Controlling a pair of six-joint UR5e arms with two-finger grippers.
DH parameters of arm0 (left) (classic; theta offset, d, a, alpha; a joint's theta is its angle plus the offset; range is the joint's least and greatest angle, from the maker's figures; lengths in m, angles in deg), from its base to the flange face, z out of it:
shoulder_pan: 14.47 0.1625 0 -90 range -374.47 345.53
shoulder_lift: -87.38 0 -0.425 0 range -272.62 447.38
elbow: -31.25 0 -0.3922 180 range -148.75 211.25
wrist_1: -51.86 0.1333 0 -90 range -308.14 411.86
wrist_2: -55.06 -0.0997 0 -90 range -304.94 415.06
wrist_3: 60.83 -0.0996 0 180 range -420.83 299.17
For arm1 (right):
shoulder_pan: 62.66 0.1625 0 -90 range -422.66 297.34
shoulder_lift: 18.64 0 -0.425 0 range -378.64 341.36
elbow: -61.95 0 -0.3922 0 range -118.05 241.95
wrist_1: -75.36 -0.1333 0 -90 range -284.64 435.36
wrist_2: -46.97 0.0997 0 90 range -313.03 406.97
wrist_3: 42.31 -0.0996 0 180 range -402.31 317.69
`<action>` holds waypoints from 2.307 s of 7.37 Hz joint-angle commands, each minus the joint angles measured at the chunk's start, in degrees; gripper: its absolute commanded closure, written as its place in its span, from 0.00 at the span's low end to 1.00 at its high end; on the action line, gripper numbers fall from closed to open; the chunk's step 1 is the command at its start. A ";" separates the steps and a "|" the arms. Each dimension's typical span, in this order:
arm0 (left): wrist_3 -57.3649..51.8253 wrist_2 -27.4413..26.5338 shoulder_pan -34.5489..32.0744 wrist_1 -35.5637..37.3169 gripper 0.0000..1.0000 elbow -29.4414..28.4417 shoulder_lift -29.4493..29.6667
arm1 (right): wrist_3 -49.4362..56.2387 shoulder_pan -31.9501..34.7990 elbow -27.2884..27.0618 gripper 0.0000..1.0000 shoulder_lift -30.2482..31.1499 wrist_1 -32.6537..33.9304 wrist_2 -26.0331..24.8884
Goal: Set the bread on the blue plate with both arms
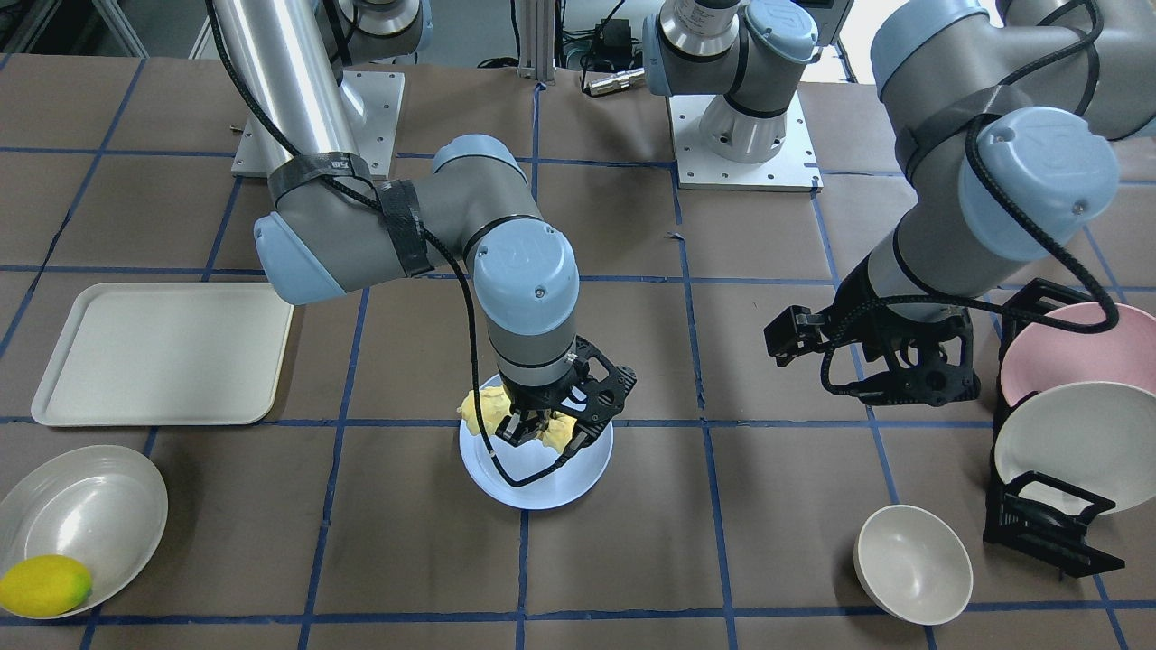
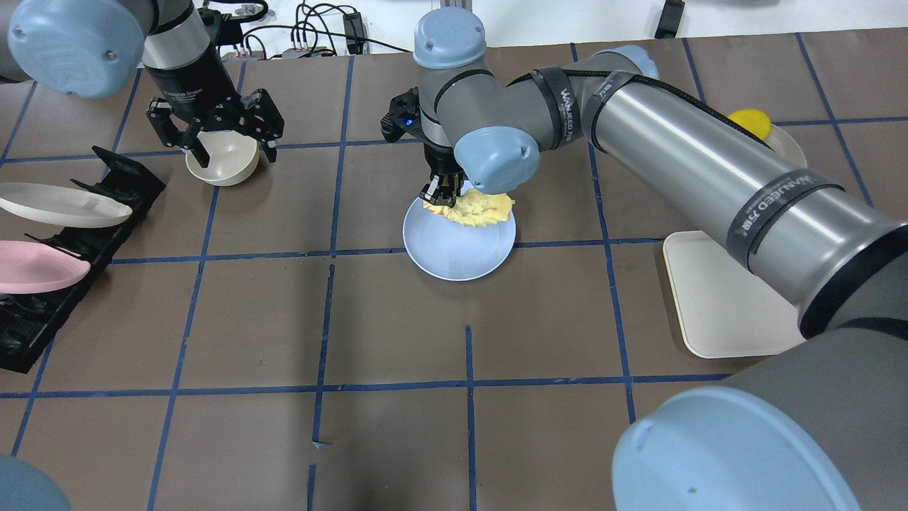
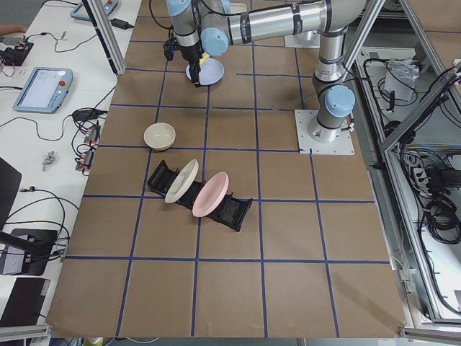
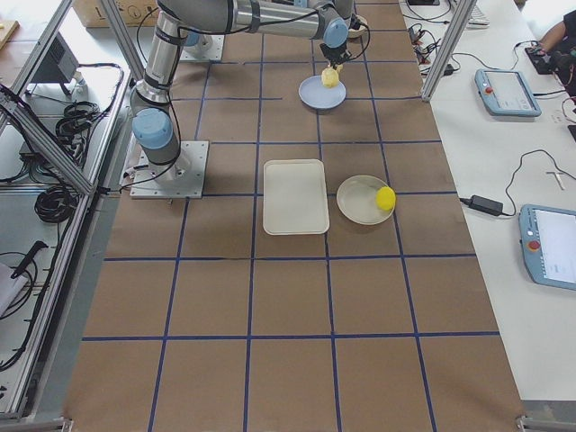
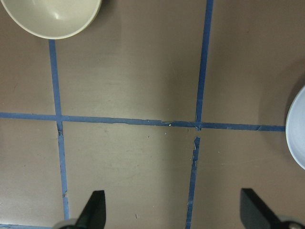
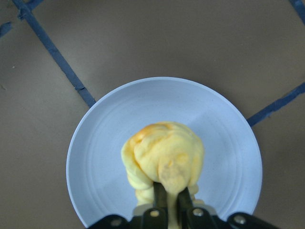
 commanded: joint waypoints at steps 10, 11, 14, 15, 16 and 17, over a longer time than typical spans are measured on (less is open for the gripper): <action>1.14 3.20 -5.77 -0.41 0.00 -5.30 -2.25 | 9.84 -10.79 -5.01 0.00 10.39 1.82 -0.20; 1.14 3.11 -5.69 -1.20 0.00 -6.00 -2.87 | 10.40 -13.96 -5.19 0.00 14.62 -4.23 -0.29; 1.14 3.37 -5.69 -1.47 0.00 -6.27 -1.91 | 15.47 -27.39 -5.54 0.00 23.33 -19.11 -0.38; 1.14 3.37 -5.69 -1.47 0.00 -6.19 -1.90 | 17.59 -30.40 -5.71 0.00 26.84 -21.93 -0.38; 1.14 3.37 -5.69 -1.47 0.00 -6.27 -2.08 | 17.70 -31.82 -5.71 0.00 29.57 -23.70 -0.81; 1.31 3.46 -5.69 -1.30 0.00 -6.27 -1.91 | 17.52 -32.19 -5.80 0.00 31.17 -24.24 -0.73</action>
